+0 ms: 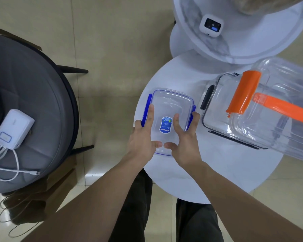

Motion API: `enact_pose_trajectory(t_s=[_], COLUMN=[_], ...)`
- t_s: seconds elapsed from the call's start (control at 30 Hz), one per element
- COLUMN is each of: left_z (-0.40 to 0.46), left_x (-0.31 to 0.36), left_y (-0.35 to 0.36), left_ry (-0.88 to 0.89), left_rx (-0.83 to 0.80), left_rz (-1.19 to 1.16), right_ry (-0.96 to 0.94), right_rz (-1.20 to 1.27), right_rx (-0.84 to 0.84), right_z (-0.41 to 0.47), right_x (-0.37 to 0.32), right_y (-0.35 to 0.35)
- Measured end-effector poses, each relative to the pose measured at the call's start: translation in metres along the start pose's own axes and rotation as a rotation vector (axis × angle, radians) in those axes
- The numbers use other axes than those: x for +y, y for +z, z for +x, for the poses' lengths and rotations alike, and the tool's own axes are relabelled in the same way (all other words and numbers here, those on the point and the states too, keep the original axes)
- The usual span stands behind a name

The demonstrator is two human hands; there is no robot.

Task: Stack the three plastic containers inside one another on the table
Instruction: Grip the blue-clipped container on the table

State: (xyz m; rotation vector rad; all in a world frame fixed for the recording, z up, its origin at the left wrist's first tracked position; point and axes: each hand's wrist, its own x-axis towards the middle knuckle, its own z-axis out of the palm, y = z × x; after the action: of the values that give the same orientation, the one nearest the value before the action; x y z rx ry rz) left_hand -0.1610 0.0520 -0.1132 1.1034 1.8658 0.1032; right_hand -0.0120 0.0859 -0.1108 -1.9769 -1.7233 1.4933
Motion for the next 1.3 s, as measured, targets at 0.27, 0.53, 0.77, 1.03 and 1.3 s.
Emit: enact_pose_trajectory(t_s=[0.27, 0.53, 0.77, 1.03, 1.3], left_z=[-0.006, -0.008, -0.029, -0.053, -0.091], left_x=[0.004, 0.003, -0.002, 0.004, 0.016], left_y=[0.001, 0.0, -0.009, -0.034, -0.067], left_ry=[-0.01, -0.008, 0.031, 0.037, -0.024], left_rx=[0.023, 0.029, 0.081, 0.191, 0.258], left_rz=[-0.031, -0.101, -0.192, -0.381, -0.367], right_ry=[-0.126, -0.079, -0.079, -0.139, -0.184], right_rz=[-0.28, -0.296, -0.278, -0.276, -0.266], right_rx=[-0.018, -0.02, -0.044, -0.049, -0.104], right_z=[-0.013, -0.014, -0.025, -0.045, -0.076], right_x=[0.008, 0.011, 0.009, -0.007, -0.043], right_y=[0.002, 0.001, 0.001, -0.015, -0.048])
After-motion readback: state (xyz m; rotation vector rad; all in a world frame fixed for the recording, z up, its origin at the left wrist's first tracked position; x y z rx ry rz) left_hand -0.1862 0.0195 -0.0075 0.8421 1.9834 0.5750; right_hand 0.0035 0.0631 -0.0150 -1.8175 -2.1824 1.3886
